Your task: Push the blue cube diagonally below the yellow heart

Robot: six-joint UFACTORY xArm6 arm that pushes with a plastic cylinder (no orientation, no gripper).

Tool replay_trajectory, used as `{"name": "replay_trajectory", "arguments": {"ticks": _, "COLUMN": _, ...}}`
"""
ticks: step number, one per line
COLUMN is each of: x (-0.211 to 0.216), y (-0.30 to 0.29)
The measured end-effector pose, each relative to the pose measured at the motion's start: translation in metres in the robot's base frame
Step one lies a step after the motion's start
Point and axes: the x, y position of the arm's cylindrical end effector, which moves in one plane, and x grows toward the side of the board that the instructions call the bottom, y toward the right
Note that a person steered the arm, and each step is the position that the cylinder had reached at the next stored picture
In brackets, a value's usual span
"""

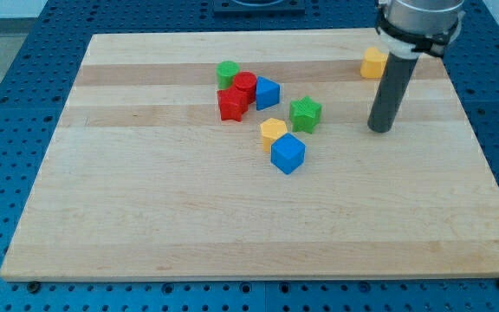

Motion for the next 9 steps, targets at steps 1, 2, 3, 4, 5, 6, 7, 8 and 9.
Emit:
{"name": "replay_trajectory", "arguments": {"ticks": 1, "x": 0.066, "y": -0.003}}
{"name": "replay_trajectory", "arguments": {"ticks": 2, "x": 0.08, "y": -0.049}}
{"name": "replay_trajectory", "arguments": {"ticks": 3, "x": 0.08, "y": -0.064}}
{"name": "replay_trajectory", "arguments": {"ticks": 4, "x": 0.083, "y": -0.087}}
{"name": "replay_trajectory", "arguments": {"ticks": 5, "x": 0.094, "y": -0.116}}
{"name": "replay_trajectory", "arguments": {"ticks": 6, "x": 0.082, "y": -0.14}}
{"name": "replay_trajectory", "arguments": {"ticks": 7, "x": 0.037, "y": -0.14}}
{"name": "replay_trajectory", "arguments": {"ticks": 8, "x": 0.003, "y": -0.115}}
{"name": "replay_trajectory", "arguments": {"ticks": 9, "x": -0.008, "y": -0.095}}
